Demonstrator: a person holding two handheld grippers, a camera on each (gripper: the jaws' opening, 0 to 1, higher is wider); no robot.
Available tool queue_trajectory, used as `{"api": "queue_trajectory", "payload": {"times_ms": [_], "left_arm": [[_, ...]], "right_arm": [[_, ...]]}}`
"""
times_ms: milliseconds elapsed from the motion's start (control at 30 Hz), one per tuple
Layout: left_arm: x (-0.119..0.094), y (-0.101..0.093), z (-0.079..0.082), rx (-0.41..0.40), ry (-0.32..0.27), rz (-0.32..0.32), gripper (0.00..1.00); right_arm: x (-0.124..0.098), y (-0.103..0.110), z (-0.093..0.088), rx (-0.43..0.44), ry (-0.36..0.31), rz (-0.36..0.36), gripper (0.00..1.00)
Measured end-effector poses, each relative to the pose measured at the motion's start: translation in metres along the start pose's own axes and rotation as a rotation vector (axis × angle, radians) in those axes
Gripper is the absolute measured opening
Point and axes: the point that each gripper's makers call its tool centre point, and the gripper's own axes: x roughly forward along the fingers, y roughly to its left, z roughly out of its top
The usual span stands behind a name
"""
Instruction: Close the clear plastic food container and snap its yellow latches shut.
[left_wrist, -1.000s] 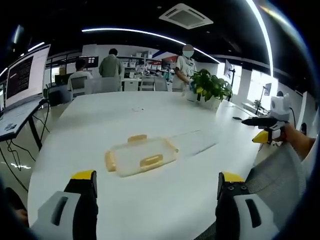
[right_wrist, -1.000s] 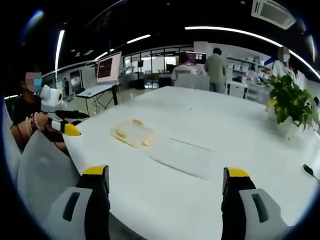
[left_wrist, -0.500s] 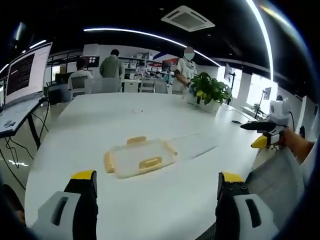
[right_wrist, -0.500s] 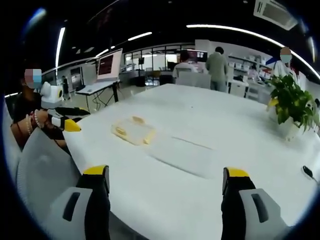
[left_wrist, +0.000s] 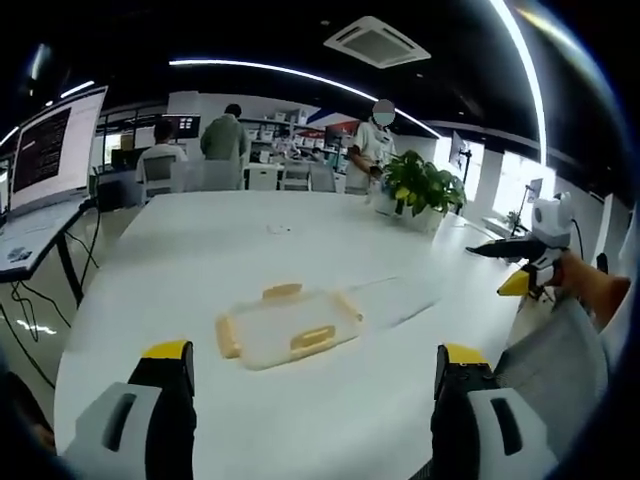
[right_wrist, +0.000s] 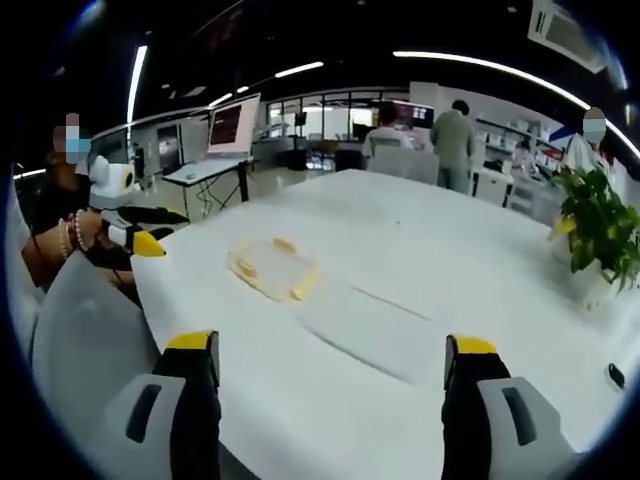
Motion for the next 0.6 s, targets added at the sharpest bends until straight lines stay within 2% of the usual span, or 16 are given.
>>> {"api": "queue_trajectory", "payload": {"times_ms": [133, 233, 600], "left_arm": [[0.003, 0.005, 0.007, -0.005, -0.013, -0.002, 0.98], [0.008, 0.009, 0.006, 0.018, 0.013, -0.009, 0.98], [0.02, 0.019, 0.011, 0.062, 0.051, -0.054, 0.98]], "right_arm": [[0.008, 0.001, 0.005, -0.027, 0.007, 0.021, 0.89], [0.017, 0.001, 0.011, -0.051, 0.011, 0.047, 0.88], [0.045, 0.007, 0.023, -0.198, 0.057, 0.127, 0.86]]}}
